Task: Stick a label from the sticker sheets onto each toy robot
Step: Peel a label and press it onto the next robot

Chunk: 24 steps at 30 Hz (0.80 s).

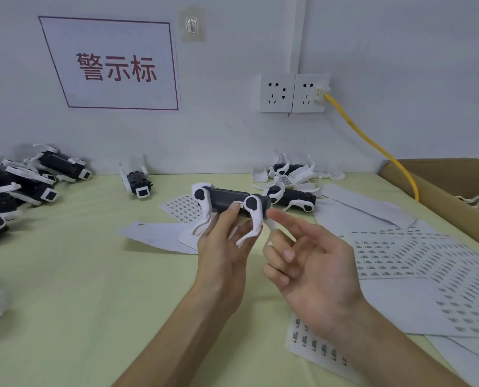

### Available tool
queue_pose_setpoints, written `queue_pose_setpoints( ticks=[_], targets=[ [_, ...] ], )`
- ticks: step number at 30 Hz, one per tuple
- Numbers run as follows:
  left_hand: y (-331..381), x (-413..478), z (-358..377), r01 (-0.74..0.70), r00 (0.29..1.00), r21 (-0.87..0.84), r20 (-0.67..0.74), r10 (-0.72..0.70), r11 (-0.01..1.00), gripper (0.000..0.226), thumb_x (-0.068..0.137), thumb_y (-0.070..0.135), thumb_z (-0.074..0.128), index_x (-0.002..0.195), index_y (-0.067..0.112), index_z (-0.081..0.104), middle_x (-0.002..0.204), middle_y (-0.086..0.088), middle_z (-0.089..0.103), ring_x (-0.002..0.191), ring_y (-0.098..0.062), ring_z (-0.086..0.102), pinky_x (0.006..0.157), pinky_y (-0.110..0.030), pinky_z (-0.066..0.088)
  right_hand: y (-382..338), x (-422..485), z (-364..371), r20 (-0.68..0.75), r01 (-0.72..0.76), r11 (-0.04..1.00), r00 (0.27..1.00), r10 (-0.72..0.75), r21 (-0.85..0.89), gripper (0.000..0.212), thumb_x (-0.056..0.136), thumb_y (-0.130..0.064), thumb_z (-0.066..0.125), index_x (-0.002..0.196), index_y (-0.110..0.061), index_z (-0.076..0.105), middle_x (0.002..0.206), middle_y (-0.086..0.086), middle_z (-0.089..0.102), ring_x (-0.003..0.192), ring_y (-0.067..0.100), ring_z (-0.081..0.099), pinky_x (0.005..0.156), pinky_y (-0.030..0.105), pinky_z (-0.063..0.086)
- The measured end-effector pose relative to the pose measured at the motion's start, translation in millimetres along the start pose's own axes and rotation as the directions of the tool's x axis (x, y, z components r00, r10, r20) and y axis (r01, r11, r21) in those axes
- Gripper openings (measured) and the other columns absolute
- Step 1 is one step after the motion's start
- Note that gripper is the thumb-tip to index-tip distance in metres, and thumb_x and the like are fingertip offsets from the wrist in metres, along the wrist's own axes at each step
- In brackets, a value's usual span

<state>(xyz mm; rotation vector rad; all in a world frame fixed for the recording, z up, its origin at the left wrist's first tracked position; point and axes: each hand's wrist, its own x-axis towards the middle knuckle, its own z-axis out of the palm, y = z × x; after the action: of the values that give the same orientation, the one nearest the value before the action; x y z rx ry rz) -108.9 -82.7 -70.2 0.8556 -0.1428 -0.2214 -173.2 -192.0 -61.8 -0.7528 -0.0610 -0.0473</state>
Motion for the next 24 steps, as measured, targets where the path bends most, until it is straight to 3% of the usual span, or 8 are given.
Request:
queue_pose_setpoints(
  ticks=[3,6,11,14,19,21,24],
  targets=[
    [-1,-2,2,-0.011,1.0,0.04,0.024,0.01,0.999,0.013,0.099,0.021,0.064,0.101,0.009,0.058,0.086,0.0,0.067,0.088,-0.014,0.067,0.096,-0.033,0.049,-2,1,-1,-0.034,0.01,1.0,0.999,-0.01,0.0,0.034,0.083,-0.027,0.055,0.1,-0.007,0.077,0.058,0.002,0.032,0.053,0.015,0.019,0.045,0.026,0.024],
    [-2,-2,1,-0.038,0.999,0.095,0.003,0.038,0.995,0.015,0.096,0.021,0.066,0.104,0.008,0.064,0.099,-0.009,0.069,0.095,-0.019,0.066,0.085,-0.026,0.051,-4,1,-2,-0.055,0.024,1.0,0.998,-0.025,-0.011,0.033,0.08,-0.028,0.057,0.096,-0.007,0.077,0.058,0.002,0.033,0.053,0.015,0.018,0.047,0.028,0.021],
    [-4,-2,1,-0.063,0.998,0.121,-0.007,0.064,0.991,0.03,0.094,0.024,0.065,0.113,0.001,0.066,0.102,-0.013,0.067,0.09,-0.019,0.064,0.075,-0.019,0.055,-12,0,-4,-0.063,0.072,0.997,0.995,-0.075,-0.041,0.033,0.079,-0.029,0.057,0.096,-0.007,0.076,0.06,0.002,0.033,0.054,0.016,0.018,0.049,0.028,0.022],
    [-7,-1,1,-0.049,0.998,0.122,-0.023,0.052,0.991,0.04,0.099,0.025,0.061,0.121,-0.007,0.065,0.104,-0.013,0.071,0.092,-0.019,0.067,0.085,-0.027,0.055,-13,1,-4,-0.104,0.11,0.984,0.987,-0.125,-0.14,0.032,0.077,-0.028,0.059,0.094,-0.008,0.077,0.059,0.002,0.034,0.053,0.016,0.018,0.048,0.027,0.023],
    [-9,-1,-1,-0.049,0.999,0.138,-0.003,0.049,0.989,0.029,0.1,0.034,0.06,0.106,0.006,0.066,0.091,-0.006,0.072,0.086,-0.016,0.069,0.096,-0.038,0.051,-1,2,-6,-0.208,0.095,0.911,0.959,-0.191,-0.401,0.018,0.084,-0.022,0.061,0.094,-0.015,0.074,0.065,0.001,0.045,0.048,0.012,0.026,0.046,0.023,0.024],
    [-9,-1,-1,-0.067,0.998,0.123,0.008,0.067,0.99,0.03,0.098,0.034,0.061,0.106,0.006,0.068,0.094,-0.007,0.073,0.088,-0.018,0.071,0.105,-0.045,0.052,3,3,-5,-0.223,0.113,0.888,0.947,-0.232,-0.446,0.031,0.076,-0.029,0.066,0.105,-0.018,0.071,0.073,-0.001,0.053,0.053,0.011,0.038,0.047,0.023,0.032],
    [-9,-1,-2,-0.092,0.995,0.147,0.042,0.087,0.985,0.037,0.096,0.039,0.06,0.106,0.005,0.068,0.094,-0.009,0.074,0.088,-0.021,0.072,0.107,-0.047,0.053,3,4,-5,-0.208,0.107,0.805,0.939,-0.275,-0.583,0.053,0.07,-0.048,0.073,0.12,-0.031,0.067,0.101,-0.005,0.066,0.081,0.008,0.061,0.07,0.028,0.044]
  ],
)
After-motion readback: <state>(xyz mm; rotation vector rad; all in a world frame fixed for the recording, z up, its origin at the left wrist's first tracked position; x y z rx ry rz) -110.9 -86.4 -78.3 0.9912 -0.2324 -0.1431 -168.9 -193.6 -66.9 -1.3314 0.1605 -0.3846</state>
